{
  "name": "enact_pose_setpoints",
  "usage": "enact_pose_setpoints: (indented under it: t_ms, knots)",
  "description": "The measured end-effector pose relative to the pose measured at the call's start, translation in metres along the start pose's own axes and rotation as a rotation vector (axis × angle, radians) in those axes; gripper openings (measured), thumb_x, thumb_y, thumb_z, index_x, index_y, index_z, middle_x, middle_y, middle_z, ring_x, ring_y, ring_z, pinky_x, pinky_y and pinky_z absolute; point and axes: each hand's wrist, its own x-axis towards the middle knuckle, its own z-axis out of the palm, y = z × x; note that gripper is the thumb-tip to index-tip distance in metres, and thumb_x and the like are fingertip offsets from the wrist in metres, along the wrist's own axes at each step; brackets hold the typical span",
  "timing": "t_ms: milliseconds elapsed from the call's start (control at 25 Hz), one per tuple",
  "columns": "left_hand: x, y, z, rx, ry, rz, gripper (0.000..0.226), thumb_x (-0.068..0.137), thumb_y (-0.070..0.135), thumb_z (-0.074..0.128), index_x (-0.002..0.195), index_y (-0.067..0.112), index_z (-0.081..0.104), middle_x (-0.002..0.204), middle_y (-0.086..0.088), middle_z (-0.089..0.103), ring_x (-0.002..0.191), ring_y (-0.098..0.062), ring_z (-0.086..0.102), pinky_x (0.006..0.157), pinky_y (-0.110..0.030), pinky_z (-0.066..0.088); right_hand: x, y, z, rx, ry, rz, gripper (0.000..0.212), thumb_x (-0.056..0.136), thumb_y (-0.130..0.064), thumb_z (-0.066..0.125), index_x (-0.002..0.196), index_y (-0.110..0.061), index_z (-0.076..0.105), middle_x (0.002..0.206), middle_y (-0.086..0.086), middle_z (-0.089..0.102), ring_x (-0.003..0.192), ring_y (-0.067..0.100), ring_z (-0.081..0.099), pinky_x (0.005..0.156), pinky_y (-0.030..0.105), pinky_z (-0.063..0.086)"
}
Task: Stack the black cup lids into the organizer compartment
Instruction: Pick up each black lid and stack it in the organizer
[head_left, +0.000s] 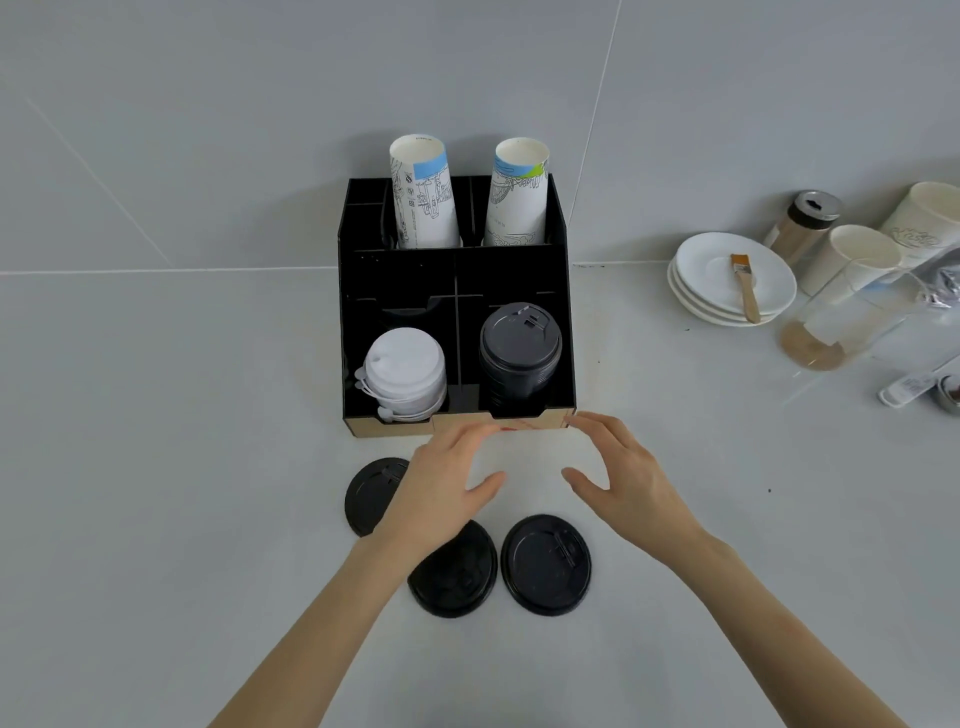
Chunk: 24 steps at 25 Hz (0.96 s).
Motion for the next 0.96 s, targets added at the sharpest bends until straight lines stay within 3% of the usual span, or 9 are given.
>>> enact_pose_setpoints:
  t_ms: [80, 200, 360, 640, 960]
  knots:
    - [-0.011, 0.002, 0.011, 0.042, -0.078, -0.013, 0.05, 0.086, 0.028, 0.055, 0.131, 0.02, 0.034, 0.138, -0.002, 0.041, 0.125, -0.019, 0.038, 0.109, -0.039, 0.031, -0.016, 0.006, 0.008, 0.0, -0.048, 0.029, 0.047, 0.086, -0.019, 0.055, 0.129, -0.021, 0.036, 0.137, -0.001, 0.041, 0.123, 0.018, 0.044, 0.095, 0.022, 0.033]
    - [-0.023, 0.002, 0.027, 0.107, -0.195, -0.024, 0.056, 0.086, 0.033, 0.055, 0.134, 0.022, 0.028, 0.143, 0.0, 0.035, 0.129, -0.018, 0.033, 0.11, -0.035, 0.026, -0.036, 0.014, 0.019, 0.024, -0.114, 0.077, 0.05, 0.085, -0.021, 0.056, 0.13, -0.022, 0.034, 0.136, -0.003, 0.041, 0.123, 0.016, 0.043, 0.097, 0.021, 0.033]
    - [-0.035, 0.003, 0.046, 0.159, -0.308, -0.047, 0.062, 0.084, 0.036, 0.056, 0.135, 0.023, 0.024, 0.145, 0.003, 0.029, 0.131, -0.018, 0.029, 0.111, -0.035, 0.022, -0.058, 0.021, 0.033, 0.015, -0.208, 0.134, 0.057, 0.083, -0.024, 0.059, 0.132, -0.023, 0.031, 0.14, -0.002, 0.036, 0.127, 0.017, 0.038, 0.107, 0.03, 0.033]
    - [-0.045, 0.002, 0.059, 0.256, -0.351, -0.006, 0.063, 0.085, 0.038, 0.052, 0.137, 0.023, 0.019, 0.146, 0.003, 0.026, 0.132, -0.018, 0.025, 0.113, -0.033, 0.009, -0.067, 0.025, 0.043, -0.014, -0.238, 0.121, 0.063, 0.081, -0.026, 0.06, 0.134, -0.024, 0.026, 0.145, -0.003, 0.03, 0.132, 0.017, 0.028, 0.111, 0.032, 0.029]
    - [-0.048, 0.0, 0.062, 0.289, -0.35, 0.034, 0.064, 0.085, 0.035, 0.051, 0.138, 0.021, 0.018, 0.147, 0.002, 0.023, 0.132, -0.019, 0.025, 0.115, -0.034, 0.006, -0.072, 0.028, 0.046, -0.048, -0.216, 0.062, 0.065, 0.081, -0.026, 0.061, 0.135, -0.025, 0.025, 0.144, -0.008, 0.032, 0.134, 0.012, 0.024, 0.109, 0.026, 0.025]
